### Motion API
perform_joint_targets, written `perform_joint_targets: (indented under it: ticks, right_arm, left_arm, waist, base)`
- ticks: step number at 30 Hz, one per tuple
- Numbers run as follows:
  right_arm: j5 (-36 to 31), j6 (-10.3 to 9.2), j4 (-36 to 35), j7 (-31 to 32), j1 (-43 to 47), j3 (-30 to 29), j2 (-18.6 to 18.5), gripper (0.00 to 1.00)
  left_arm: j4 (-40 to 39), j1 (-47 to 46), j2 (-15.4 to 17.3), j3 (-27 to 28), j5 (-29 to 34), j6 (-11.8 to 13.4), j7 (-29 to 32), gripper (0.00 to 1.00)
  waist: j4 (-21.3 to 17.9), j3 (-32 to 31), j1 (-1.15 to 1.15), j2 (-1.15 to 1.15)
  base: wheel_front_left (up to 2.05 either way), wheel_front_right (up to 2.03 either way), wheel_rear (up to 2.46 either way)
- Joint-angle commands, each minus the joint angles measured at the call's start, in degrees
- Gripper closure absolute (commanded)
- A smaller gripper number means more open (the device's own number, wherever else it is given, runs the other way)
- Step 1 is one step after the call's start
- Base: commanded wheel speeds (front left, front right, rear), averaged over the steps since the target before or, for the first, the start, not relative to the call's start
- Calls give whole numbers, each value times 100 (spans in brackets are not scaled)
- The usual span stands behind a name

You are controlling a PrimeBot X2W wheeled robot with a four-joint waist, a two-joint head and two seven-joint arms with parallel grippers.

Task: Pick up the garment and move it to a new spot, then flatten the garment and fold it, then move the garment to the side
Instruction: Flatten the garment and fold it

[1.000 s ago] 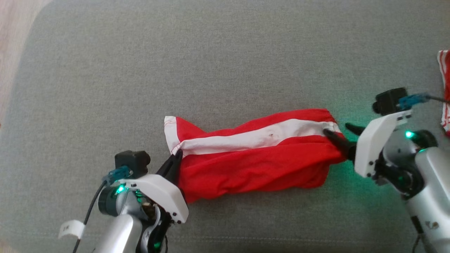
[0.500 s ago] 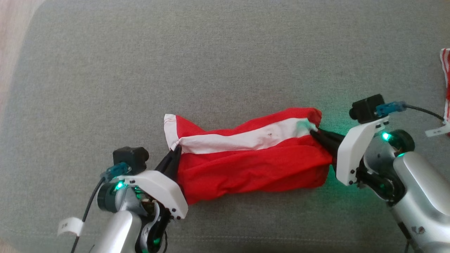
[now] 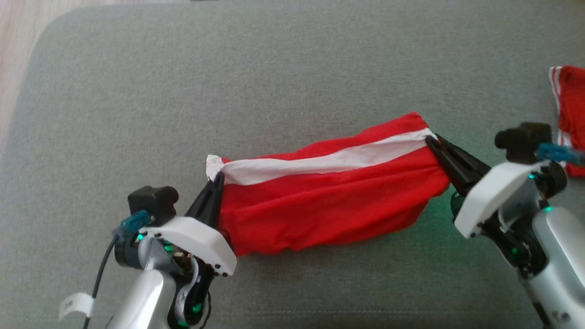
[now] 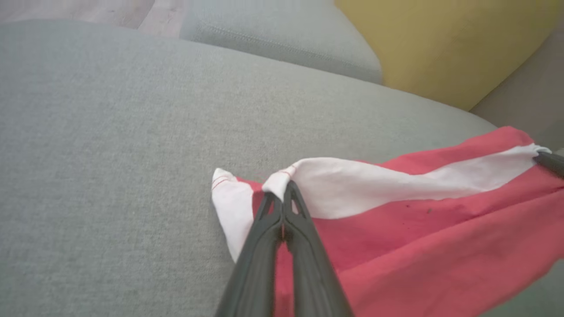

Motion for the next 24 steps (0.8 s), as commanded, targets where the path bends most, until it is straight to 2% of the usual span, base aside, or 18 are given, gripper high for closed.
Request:
perform_joint_targets:
  ticks: [1,16,24]
  right_arm:
    - [-71,37,-354,-134,75,-93,-3,100]
    - [-684,37,-1926,-847,615,-995,360,100]
    - [-1118,37,-3137,-699,913,-1470,565,100]
  left_arm:
    - [-305,-201,82,234,18,34,-104,100]
    - [-1425,-329,171,366,178,79,-673,100]
    - [-2508,-340,333,450,289,162,-627,100]
  waist:
    - [-58,-72,0,0]
    - [-233,-695,0,0]
    - [-337,-973,0,0]
  base:
    - [0,0,0]
    - [0,0,0]
    - [0,0,0]
